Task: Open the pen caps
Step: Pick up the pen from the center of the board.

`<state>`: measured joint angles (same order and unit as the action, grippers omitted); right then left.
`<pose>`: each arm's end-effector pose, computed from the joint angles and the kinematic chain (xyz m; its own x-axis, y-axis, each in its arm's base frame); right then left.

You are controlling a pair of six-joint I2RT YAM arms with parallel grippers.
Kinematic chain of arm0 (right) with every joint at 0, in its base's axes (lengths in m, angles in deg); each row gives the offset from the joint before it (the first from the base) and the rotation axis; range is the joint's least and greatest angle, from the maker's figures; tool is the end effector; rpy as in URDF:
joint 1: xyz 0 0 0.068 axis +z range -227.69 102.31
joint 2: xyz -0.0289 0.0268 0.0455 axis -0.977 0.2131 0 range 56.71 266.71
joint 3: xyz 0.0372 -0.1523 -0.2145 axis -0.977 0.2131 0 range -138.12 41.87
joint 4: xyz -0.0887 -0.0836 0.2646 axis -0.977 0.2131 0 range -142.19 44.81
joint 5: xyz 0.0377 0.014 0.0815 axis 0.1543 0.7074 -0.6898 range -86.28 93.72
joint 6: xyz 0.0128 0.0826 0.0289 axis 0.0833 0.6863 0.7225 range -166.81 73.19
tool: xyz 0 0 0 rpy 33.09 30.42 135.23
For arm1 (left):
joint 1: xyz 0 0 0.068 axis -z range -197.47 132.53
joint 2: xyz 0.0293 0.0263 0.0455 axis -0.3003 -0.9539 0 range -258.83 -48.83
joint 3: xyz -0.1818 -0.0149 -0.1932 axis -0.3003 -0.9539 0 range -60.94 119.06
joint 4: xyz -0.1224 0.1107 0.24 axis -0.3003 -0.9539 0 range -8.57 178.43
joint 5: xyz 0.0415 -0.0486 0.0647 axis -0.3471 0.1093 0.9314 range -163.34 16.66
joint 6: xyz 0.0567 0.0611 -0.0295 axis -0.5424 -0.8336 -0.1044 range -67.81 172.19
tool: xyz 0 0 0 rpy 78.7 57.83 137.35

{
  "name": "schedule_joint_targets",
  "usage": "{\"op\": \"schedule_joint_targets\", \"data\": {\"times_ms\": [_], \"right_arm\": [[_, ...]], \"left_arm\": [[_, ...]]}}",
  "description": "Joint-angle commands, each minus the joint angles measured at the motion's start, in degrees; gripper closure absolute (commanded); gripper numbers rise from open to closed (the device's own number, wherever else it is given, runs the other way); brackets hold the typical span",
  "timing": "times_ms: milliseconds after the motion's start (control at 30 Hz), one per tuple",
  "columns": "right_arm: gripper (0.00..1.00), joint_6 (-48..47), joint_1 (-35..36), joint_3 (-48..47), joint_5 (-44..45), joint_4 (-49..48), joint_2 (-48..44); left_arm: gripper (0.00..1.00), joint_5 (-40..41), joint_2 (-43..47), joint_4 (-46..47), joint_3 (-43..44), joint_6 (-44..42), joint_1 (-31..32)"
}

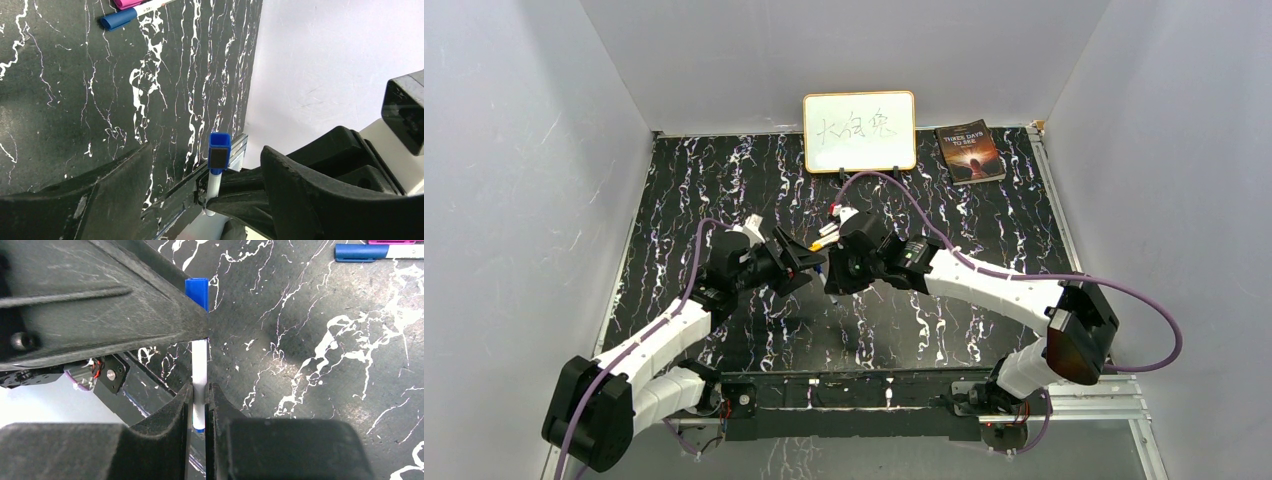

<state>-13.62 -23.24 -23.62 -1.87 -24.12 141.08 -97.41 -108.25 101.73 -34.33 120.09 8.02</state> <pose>0.2146 0.3137 0.2249 -0.8200 -0.2105 -0.5323 -0.4774 0.7644 0.4332 0.2496 -0.1546 0.1864 -0.7991 -0.5562 -0.2283 -0.0009 0.3809 -0.9246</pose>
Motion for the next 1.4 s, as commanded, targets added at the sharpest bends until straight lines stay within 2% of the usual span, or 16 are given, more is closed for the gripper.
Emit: {"op": "schedule_joint_targets", "data": {"times_ms": [0, 200, 300, 567, 733, 900, 1000, 1367], "right_arm": [[1.00, 0.8, 0.5, -1.5, -2.1, -4.1, -0.6], [1.00, 1.2, 0.5, -0.7, -4.7, -6.1, -0.5], [1.00, 1.6, 0.7, -0.1, -5.7, -7.1, 0.0], [1.00, 2.0, 0.9, 0.2, -5.8, -7.5, 0.3], [1.00, 2.1, 1.0, 0.6, -5.9, -7.5, 0.2], [1.00, 2.2, 1.3, 1.2, -5.9, -7.6, 0.1], [1.00, 2.3, 1.5, 1.4, -5.9, -7.5, 0.1], [1.00, 3.0, 1.9, 2.8, -5.1, -7.9, 0.3]], "left_arm": [[0.25, 1.6, 1.1, -2.5, 2.7, -2.6, 1.1], [0.38, 2.3, 0.8, -2.0, 2.3, -3.1, 1.7], [0.50, 1.7, -0.7, -1.5, 2.8, -3.3, 2.1], [0.68, 2.3, -1.1, -1.7, 3.1, -3.5, 2.9], [0.69, 2.8, -0.6, -1.9, 2.8, -3.4, 2.9], [0.52, 3.5, -0.2, -2.7, 2.9, -3.4, 2.9], [0.51, 4.1, 0.2, -3.3, 2.9, -3.3, 3.0], [0.74, 5.3, 0.6, -5.1, 3.6, -3.3, 3.2]]}}
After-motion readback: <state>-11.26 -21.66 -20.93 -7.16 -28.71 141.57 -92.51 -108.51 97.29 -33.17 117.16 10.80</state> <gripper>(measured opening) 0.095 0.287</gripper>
